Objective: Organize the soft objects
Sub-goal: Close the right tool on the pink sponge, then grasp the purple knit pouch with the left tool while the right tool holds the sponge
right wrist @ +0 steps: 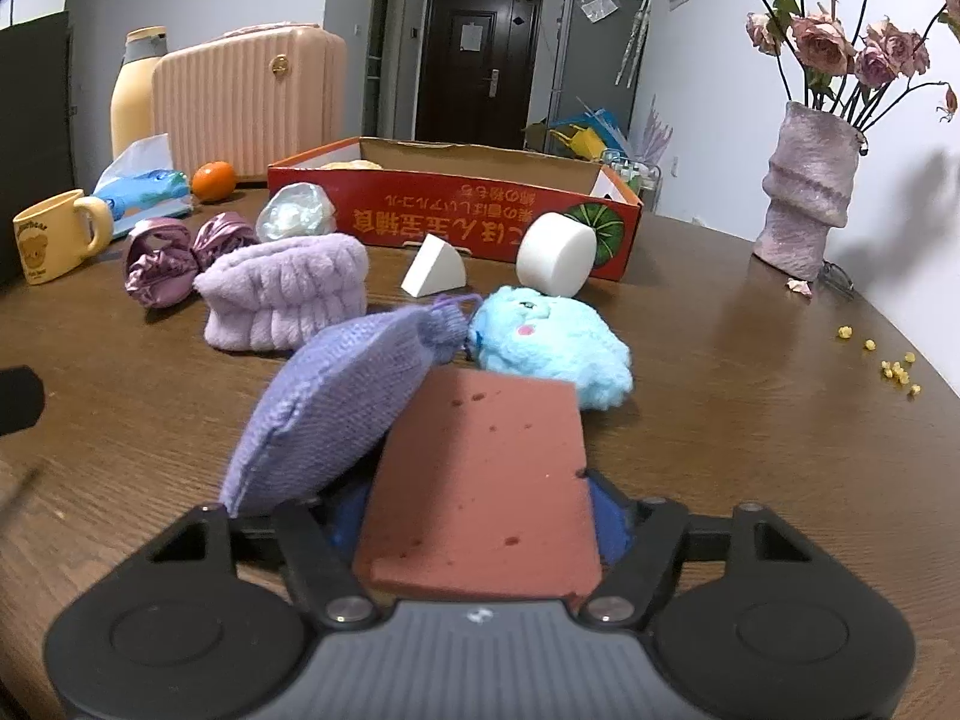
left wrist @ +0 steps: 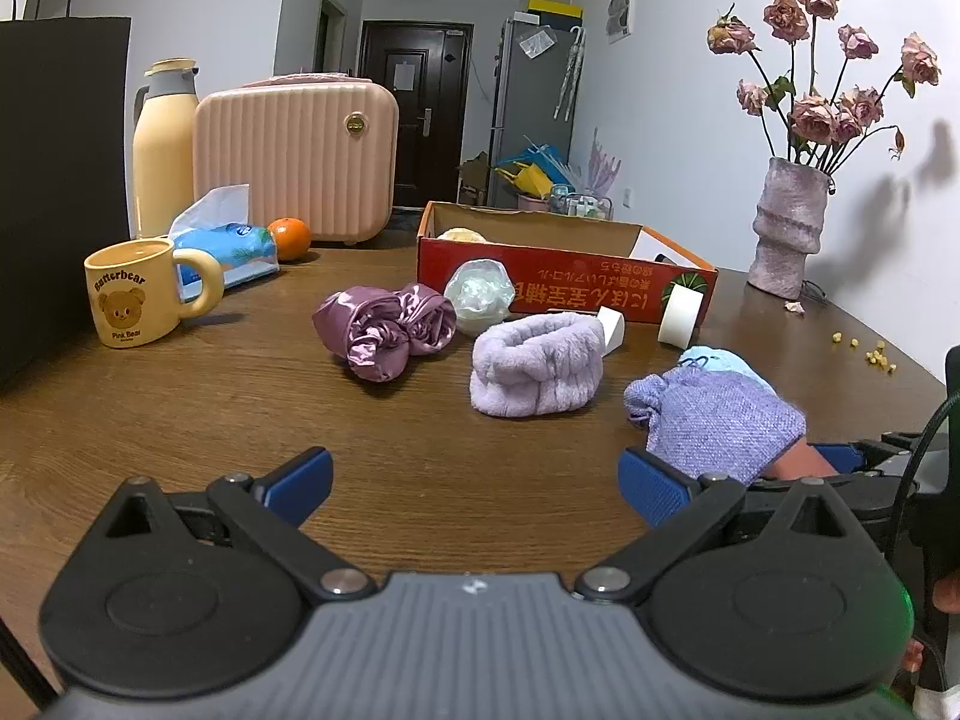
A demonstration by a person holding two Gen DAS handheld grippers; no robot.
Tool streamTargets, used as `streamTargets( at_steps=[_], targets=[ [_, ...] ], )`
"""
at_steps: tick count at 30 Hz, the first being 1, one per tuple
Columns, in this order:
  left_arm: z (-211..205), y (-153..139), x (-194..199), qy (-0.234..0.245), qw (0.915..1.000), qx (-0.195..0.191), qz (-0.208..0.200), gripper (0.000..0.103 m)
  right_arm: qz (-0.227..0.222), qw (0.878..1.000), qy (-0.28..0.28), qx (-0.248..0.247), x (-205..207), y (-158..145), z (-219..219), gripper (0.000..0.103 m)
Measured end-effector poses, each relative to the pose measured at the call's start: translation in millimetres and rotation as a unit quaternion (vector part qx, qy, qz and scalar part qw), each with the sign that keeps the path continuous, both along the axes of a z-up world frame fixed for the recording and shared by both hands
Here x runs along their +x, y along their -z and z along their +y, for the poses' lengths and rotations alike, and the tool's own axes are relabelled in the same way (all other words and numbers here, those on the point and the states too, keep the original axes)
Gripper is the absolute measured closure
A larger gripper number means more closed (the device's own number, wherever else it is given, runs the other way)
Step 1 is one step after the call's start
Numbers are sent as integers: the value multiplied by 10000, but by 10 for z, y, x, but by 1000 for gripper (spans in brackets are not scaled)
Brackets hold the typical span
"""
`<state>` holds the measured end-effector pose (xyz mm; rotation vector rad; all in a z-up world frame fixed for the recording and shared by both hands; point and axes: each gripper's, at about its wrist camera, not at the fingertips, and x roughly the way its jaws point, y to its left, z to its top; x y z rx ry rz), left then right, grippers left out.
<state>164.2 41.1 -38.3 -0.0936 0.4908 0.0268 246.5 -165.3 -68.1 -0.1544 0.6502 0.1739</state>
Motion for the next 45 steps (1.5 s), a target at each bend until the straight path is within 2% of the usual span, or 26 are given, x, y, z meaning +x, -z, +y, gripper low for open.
streamTargets(
  at_steps=[20,37,45],
  targets=[
    [-149,-109,-58,29,9998,153,-116,0,-319,9990,32,322,-190,-149,-239,35],
    [-599,-200,-83,214,9985,483,-148,0,-582,9959,246,640,-323,-219,-732,35],
    [-872,-131,35,396,9974,601,41,0,-596,9943,417,782,-309,-156,-1033,35]
  ],
)
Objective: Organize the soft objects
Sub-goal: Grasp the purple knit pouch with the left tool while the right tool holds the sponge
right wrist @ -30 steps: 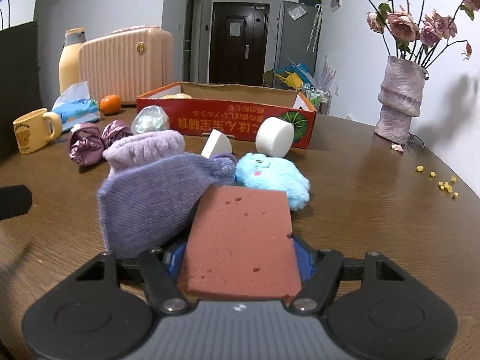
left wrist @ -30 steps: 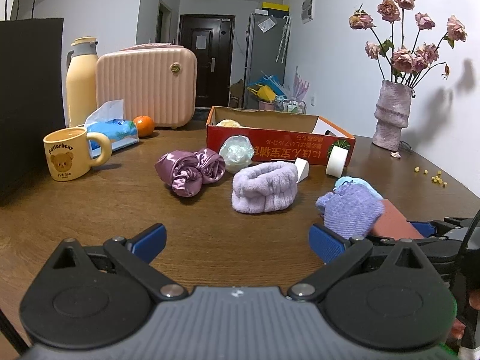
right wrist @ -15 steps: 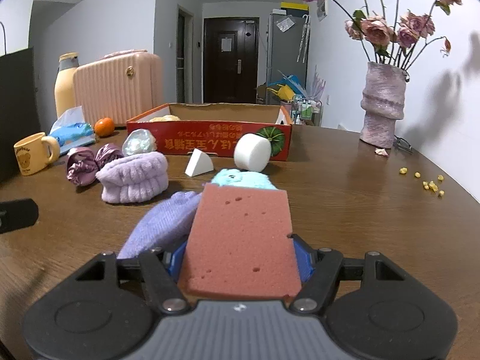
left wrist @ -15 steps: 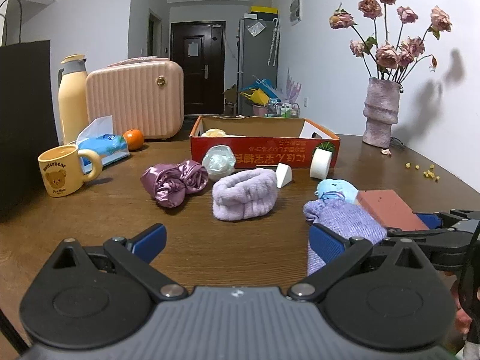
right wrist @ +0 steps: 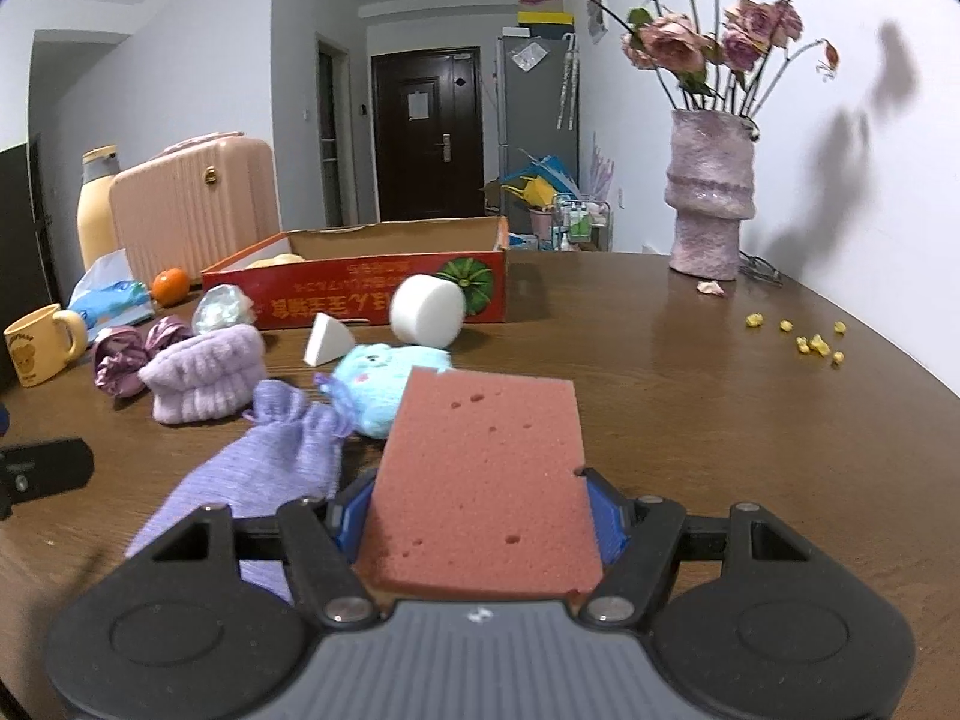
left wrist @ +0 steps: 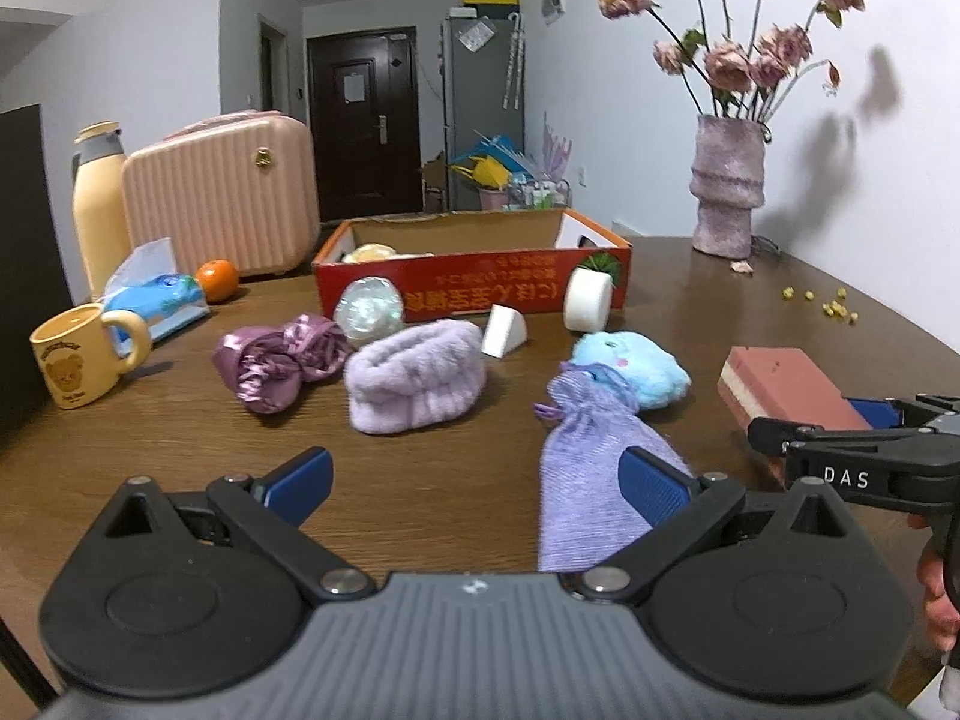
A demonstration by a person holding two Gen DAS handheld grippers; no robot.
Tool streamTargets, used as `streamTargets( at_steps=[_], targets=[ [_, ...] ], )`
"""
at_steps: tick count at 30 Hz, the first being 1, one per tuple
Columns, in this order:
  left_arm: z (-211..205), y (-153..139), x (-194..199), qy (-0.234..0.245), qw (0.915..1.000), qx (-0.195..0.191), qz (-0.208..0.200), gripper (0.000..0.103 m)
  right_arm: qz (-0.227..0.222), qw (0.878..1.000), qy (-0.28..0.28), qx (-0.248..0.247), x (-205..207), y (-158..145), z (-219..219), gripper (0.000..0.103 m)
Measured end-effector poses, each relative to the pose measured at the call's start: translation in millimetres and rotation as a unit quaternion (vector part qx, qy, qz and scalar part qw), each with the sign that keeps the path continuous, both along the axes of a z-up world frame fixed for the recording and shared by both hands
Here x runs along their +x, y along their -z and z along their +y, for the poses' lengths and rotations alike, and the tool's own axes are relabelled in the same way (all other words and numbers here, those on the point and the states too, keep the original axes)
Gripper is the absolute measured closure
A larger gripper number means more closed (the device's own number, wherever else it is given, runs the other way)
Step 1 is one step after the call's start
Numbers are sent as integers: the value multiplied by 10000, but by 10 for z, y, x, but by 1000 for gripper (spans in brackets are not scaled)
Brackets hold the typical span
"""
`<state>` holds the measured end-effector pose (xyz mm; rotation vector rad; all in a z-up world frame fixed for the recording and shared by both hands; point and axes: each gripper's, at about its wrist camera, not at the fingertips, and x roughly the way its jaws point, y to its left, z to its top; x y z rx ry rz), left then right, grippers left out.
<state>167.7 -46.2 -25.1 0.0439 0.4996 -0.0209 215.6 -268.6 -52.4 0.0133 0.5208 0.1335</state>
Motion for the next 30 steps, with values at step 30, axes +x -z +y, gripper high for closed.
streamTargets(
  at_steps=[30],
  targets=[
    [-679,425,678,278,9952,107,936,0,-110,9996,62,237,211,64,-515,35]
  ],
)
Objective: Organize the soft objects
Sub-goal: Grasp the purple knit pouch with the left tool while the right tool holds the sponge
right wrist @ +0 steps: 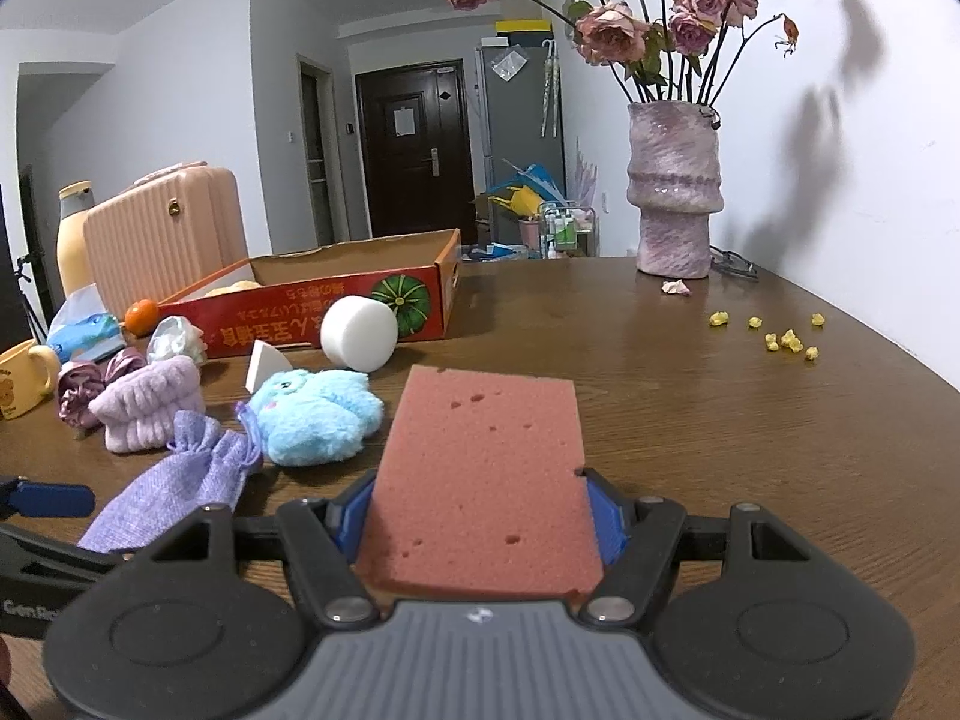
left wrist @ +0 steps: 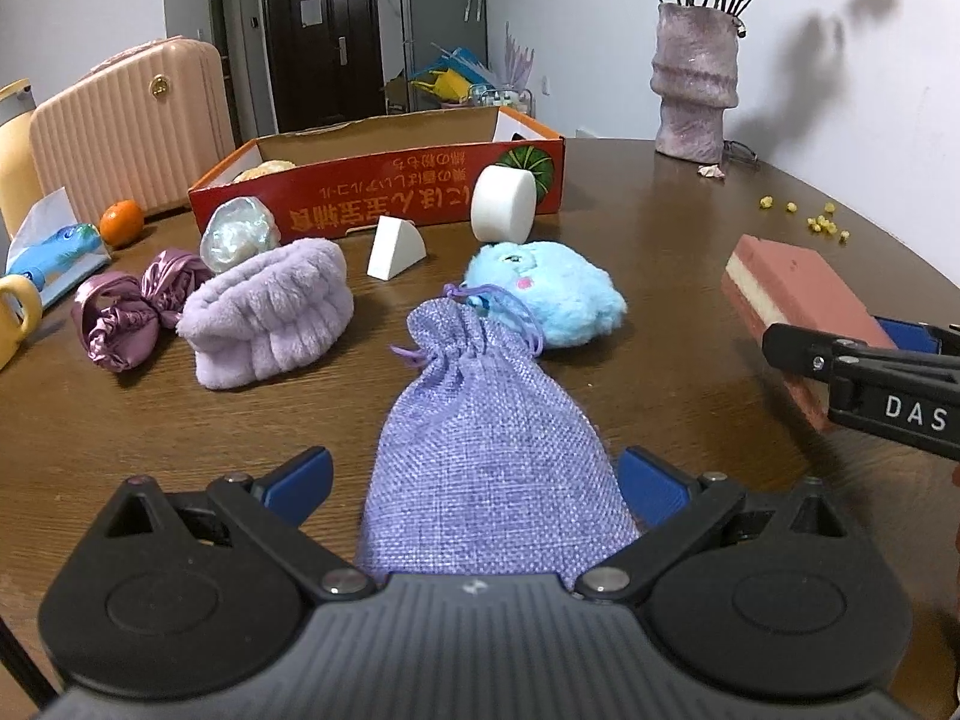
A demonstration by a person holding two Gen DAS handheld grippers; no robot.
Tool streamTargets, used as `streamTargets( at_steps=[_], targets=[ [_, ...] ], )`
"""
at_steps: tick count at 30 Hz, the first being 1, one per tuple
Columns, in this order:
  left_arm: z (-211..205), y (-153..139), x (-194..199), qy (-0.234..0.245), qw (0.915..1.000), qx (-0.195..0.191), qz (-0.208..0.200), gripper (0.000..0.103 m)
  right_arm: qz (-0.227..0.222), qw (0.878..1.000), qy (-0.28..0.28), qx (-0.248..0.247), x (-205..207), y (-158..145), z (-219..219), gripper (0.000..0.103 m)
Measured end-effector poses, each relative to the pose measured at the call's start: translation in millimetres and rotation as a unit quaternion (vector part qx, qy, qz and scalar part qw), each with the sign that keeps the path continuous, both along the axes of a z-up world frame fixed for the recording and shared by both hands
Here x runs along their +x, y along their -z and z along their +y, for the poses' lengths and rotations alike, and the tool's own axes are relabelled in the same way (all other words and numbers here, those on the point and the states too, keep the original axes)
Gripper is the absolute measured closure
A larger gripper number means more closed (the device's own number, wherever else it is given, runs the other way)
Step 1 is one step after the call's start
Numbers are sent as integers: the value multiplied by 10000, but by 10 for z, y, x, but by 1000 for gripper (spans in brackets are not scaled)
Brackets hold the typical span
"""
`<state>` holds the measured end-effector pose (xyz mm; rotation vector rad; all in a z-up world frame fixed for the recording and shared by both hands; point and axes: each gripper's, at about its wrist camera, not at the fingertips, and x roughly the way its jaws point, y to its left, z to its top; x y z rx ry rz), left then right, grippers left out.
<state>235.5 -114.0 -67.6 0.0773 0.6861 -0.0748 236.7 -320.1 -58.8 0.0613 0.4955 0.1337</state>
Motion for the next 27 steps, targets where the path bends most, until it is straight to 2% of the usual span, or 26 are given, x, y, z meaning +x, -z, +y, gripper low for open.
streamTargets(
  at_steps=[4,10,12,17,27],
  targets=[
    [-1,32,40,-55,10000,10,32,1,10,10000,-58,3,6,15,13,35],
    [-2,77,75,-33,9999,-33,134,25,27,10000,-84,2,7,24,21,35],
    [10,73,71,-15,9999,-83,117,39,28,10000,-83,-1,7,24,21,35],
    [14,54,38,55,9998,-166,33,59,27,10000,-92,-15,4,24,18,35],
    [43,-29,-29,20,9997,-150,-165,64,-12,9998,-142,-127,-2,2,80,35]
  ],
)
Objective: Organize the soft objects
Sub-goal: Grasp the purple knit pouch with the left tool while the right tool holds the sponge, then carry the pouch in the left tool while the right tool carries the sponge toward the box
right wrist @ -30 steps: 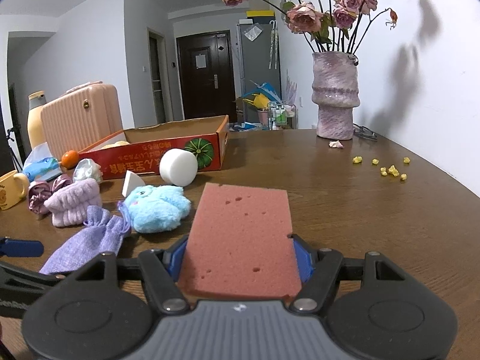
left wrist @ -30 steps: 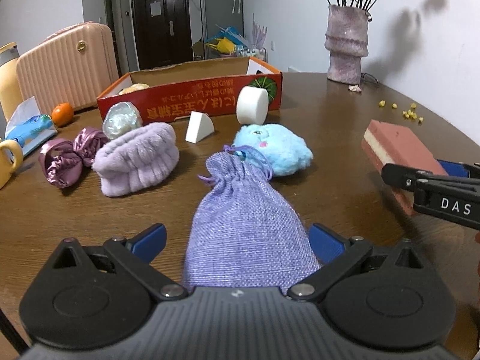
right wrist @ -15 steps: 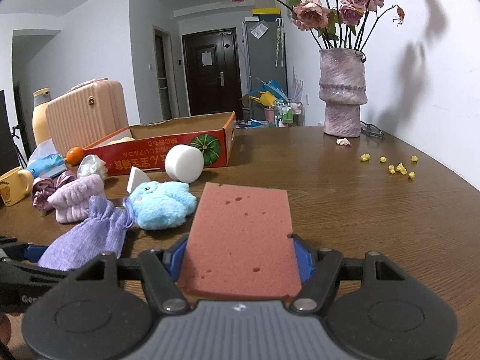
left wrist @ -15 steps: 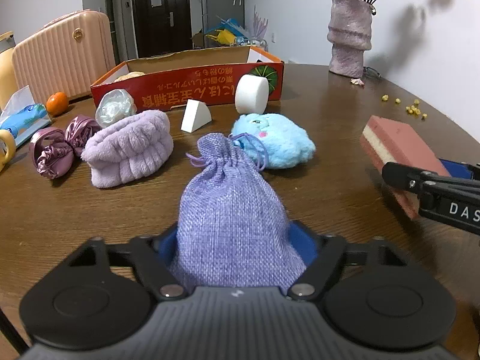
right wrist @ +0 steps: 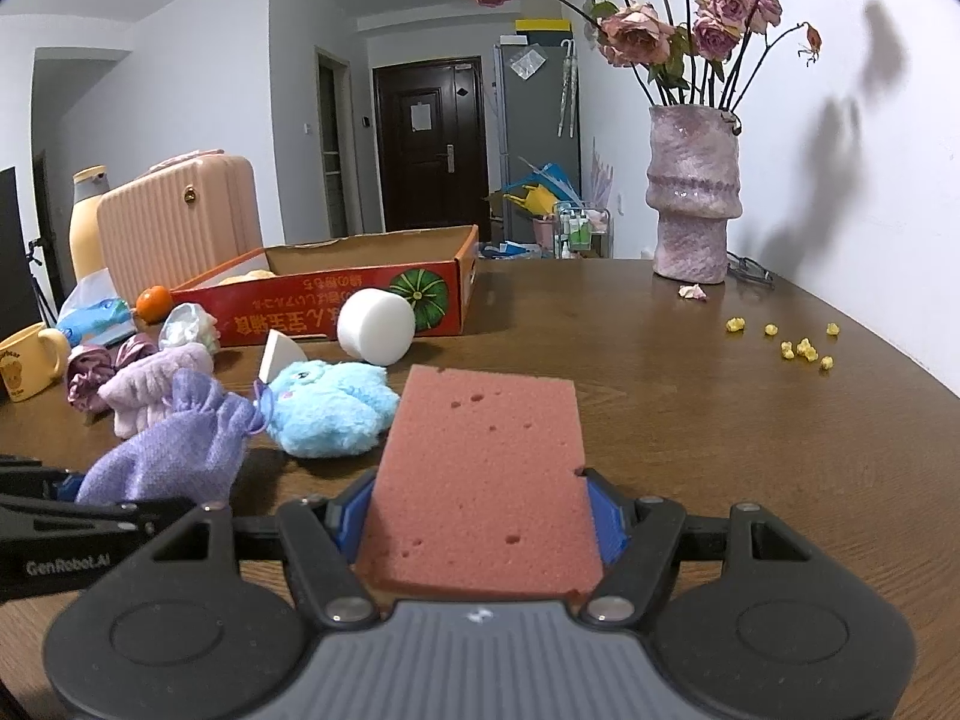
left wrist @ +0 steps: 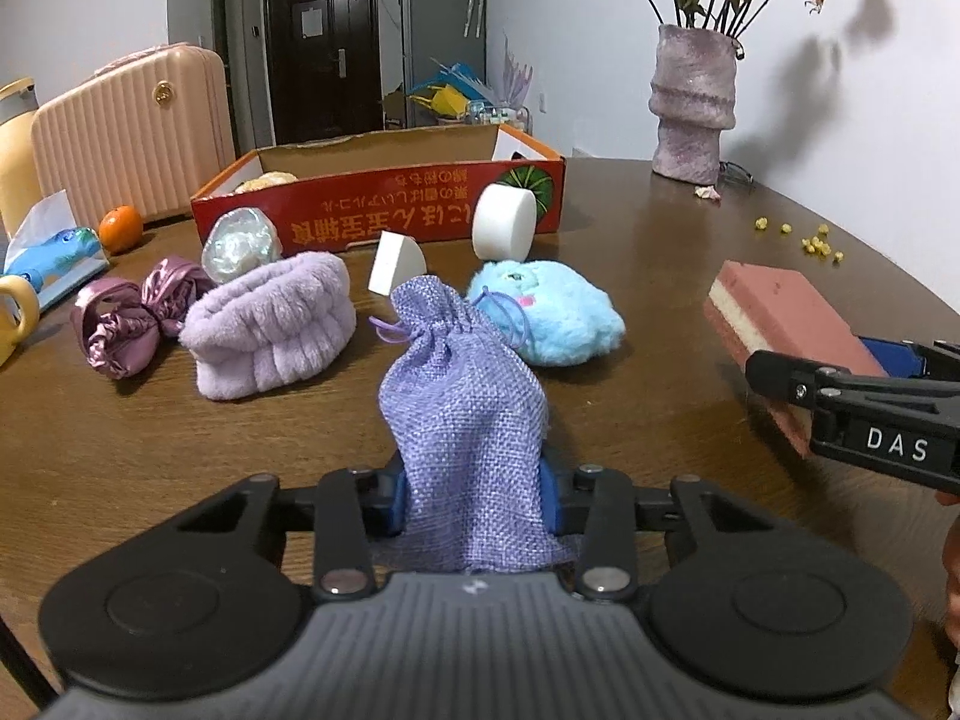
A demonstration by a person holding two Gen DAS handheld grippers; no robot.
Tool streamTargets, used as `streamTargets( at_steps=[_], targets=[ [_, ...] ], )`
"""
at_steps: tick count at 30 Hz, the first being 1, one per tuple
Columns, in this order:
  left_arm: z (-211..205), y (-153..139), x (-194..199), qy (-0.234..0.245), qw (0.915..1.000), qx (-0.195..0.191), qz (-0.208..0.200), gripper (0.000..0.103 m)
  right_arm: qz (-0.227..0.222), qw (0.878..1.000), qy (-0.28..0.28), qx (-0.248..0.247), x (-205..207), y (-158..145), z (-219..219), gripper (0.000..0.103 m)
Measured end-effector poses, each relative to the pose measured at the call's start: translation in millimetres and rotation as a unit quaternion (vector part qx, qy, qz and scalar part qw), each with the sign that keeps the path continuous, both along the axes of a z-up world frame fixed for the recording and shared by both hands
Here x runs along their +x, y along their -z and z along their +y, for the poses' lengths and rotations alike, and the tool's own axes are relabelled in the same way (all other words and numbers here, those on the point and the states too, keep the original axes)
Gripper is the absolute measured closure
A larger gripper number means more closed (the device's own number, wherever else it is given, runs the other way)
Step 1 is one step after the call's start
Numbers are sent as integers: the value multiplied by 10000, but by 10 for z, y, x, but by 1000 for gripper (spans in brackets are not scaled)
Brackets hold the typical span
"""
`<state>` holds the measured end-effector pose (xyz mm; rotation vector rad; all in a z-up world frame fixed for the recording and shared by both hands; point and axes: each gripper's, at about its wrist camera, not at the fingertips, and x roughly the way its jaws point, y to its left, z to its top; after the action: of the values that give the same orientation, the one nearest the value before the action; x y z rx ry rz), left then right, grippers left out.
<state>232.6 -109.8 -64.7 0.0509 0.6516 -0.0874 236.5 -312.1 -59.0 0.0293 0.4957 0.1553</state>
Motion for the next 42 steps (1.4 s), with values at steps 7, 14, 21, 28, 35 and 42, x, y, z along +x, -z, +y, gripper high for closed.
streamTargets(
  at_steps=[7,14,21,28,35,42],
  targets=[
    [64,-107,-49,-60,9999,-30,-159,64,-42,10000,-41,-42,-2,-61,66,35],
    [176,-239,-79,-99,9993,-87,-348,64,-145,9998,-111,-121,6,-180,192,35],
    [306,-369,-61,-132,9984,-158,-524,64,-229,9994,-172,-218,67,-294,348,35],
    [467,-493,-9,-187,9972,-223,-692,64,-293,9988,-239,-316,145,-394,531,34],
    [633,-604,74,-213,9957,-329,-837,64,-341,9982,-294,-401,264,-483,707,34],
    [780,-703,195,-277,9944,-391,-944,64,-383,9978,-323,-435,416,-570,834,34]
  ],
)
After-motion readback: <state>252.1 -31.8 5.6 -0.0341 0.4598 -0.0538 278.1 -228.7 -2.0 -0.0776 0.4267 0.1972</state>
